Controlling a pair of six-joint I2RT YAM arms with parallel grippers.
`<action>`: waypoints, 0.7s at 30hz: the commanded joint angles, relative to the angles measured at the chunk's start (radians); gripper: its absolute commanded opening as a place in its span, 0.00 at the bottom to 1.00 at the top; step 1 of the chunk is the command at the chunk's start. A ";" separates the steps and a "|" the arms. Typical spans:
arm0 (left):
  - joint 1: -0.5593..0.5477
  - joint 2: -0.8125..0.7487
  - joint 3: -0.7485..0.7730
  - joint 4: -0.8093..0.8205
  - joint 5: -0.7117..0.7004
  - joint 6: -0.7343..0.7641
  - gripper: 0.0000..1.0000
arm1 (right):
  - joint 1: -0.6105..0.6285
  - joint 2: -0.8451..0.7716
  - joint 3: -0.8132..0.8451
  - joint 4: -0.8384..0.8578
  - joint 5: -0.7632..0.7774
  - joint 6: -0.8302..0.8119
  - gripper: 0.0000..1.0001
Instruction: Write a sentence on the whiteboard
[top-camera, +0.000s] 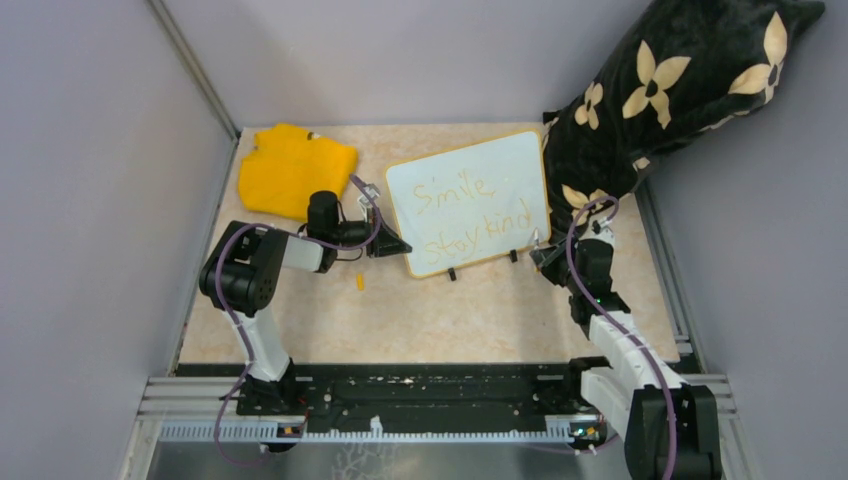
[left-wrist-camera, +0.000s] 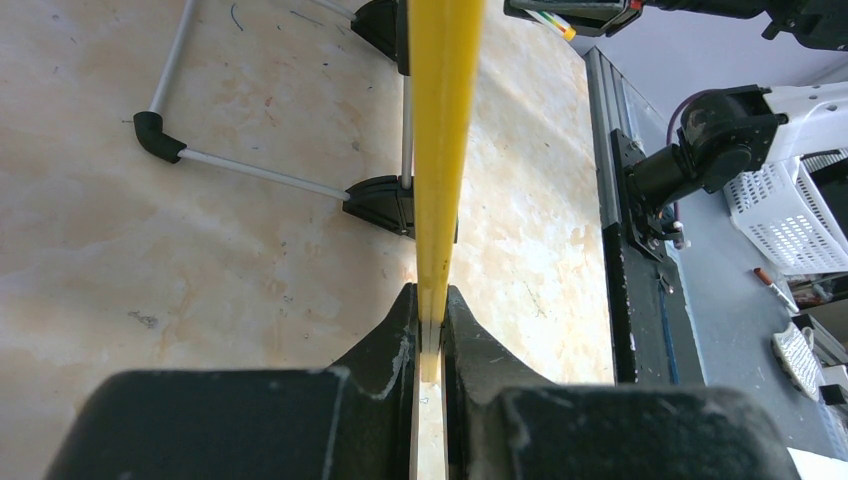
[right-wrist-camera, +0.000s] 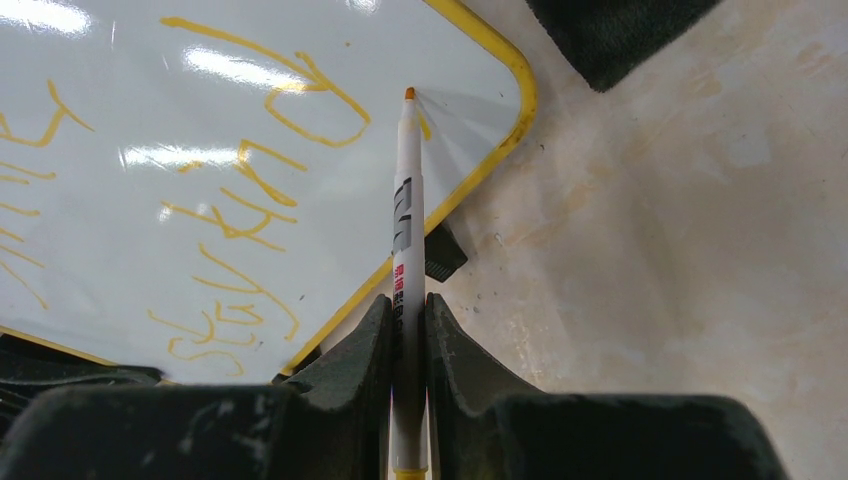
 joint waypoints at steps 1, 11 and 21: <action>0.007 0.023 -0.001 -0.076 -0.070 0.034 0.00 | -0.015 0.004 0.021 0.066 -0.005 -0.007 0.00; 0.007 0.020 -0.001 -0.079 -0.070 0.034 0.00 | -0.014 0.013 -0.006 0.088 -0.026 0.006 0.00; 0.007 0.018 0.001 -0.077 -0.073 0.032 0.00 | -0.014 0.045 -0.009 0.079 -0.043 0.011 0.00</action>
